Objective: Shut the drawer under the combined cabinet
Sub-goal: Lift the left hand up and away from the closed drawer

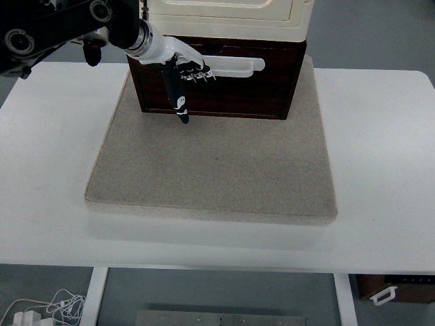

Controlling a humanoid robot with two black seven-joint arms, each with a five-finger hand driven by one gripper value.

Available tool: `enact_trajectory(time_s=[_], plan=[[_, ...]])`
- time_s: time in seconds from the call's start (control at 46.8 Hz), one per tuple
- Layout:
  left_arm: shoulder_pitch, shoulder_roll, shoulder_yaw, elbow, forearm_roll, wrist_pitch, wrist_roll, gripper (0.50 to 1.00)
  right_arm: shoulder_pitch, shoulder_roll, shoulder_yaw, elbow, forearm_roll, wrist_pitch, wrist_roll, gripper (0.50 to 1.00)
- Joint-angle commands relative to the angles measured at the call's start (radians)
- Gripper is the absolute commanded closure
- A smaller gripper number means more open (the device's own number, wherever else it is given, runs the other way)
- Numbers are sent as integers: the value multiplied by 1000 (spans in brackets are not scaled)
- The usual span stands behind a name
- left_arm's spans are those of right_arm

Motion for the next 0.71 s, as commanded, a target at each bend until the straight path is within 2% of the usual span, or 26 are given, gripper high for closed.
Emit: enact_trajectory(time_s=[0.0, 0.15, 0.299, 0.513, 0.684], plan=[[13, -1, -34, -5, -12, 0, -34, 506, 0, 0, 0, -1, 0, 0, -1, 548], [74, -7, -151, -18, -38, 0, -113, 506, 0, 0, 0, -1, 0, 0, -1, 548], [114, -34, -303, -15, -43, 0, -232, 506, 0, 0, 0, 1, 0, 1, 0, 548], [140, -76, -490, 12, -44, 0, -326, 504, 0, 0, 0, 1, 0, 0, 0, 548], [146, -128, -663, 87, -43, 0, -360, 504, 0, 0, 0, 1, 0, 1, 0, 548]])
